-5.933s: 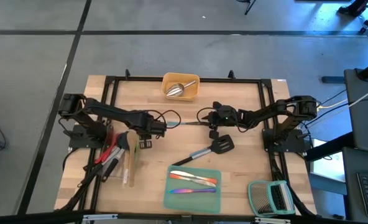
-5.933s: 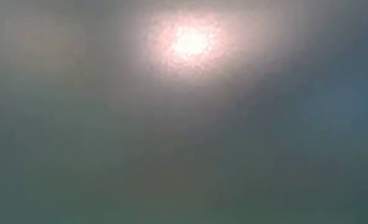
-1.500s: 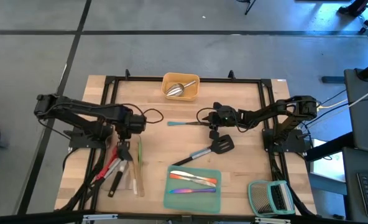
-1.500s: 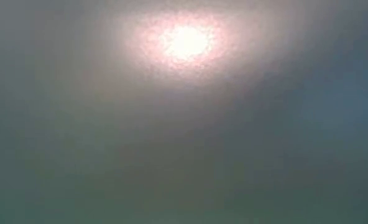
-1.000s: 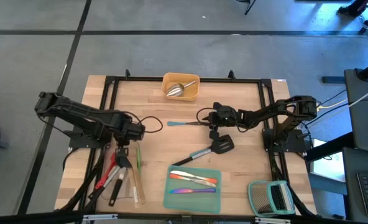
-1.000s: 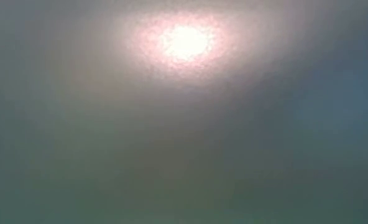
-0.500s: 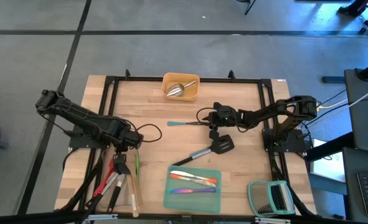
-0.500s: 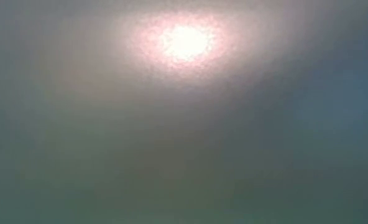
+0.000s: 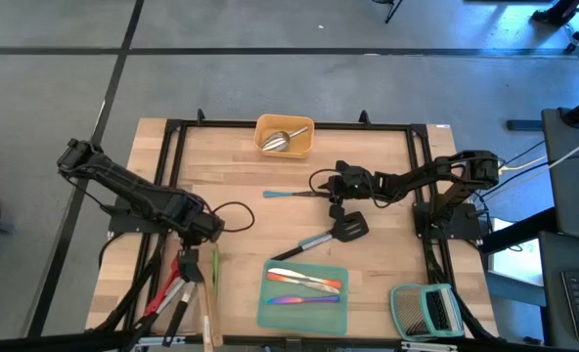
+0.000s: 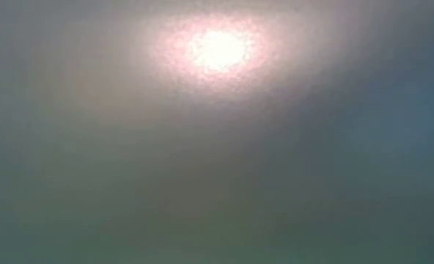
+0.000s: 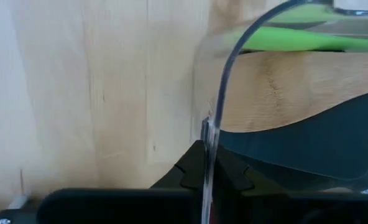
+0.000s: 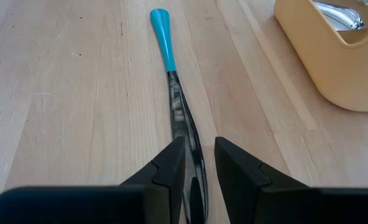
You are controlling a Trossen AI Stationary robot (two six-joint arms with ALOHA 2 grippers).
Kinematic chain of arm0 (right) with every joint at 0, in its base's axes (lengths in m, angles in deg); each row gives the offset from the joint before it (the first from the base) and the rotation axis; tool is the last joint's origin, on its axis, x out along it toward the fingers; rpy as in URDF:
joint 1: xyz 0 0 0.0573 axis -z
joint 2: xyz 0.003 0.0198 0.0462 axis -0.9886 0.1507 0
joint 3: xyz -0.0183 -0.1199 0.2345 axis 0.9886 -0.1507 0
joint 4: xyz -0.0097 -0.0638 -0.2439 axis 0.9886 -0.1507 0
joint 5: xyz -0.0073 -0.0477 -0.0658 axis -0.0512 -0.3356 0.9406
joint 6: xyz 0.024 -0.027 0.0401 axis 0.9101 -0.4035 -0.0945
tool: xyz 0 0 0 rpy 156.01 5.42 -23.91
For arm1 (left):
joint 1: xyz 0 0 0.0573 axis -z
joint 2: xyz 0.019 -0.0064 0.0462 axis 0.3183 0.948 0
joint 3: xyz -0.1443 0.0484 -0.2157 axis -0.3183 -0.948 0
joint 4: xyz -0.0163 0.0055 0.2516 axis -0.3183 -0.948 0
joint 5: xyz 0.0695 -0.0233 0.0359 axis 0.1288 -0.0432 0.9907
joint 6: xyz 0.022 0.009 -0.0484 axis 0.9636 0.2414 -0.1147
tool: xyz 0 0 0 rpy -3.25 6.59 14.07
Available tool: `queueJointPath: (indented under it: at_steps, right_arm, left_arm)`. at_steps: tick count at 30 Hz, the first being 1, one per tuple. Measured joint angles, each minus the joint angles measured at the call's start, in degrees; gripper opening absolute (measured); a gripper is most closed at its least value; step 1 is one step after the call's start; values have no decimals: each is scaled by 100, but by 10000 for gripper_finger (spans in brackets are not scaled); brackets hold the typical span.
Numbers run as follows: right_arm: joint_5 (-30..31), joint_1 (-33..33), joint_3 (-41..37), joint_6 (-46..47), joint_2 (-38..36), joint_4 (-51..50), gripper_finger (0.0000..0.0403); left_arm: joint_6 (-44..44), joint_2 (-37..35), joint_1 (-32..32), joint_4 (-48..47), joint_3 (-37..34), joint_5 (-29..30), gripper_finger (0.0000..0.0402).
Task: Pick & Place Kitchen Items
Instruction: Move the transparent bin to the bottom left of the table, then put the blue table knife into the green bin
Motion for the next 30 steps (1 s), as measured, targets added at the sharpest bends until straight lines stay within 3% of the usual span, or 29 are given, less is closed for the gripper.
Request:
queueJointPath:
  at_steps: [10, 20, 26, 30]
  right_arm:
    - [0, -2, 0, -2, 0, 2, 89]
    - [-36, -2, 0, -2, 0, 4, 89]
    - [-37, -2, 0, -2, 0, 102, 90]
    - [-53, -15, 0, 0, 1, 319, 90]
  left_arm:
    - [-564, 9, -144, 230, 56, 1011, 75]
    - [-296, 0, -334, 650, 758, 1301, 130]
    - [1509, 97, -614, 2259, 767, 3413, 134]
    - [2175, 188, -1046, 3705, 703, 4044, 133]
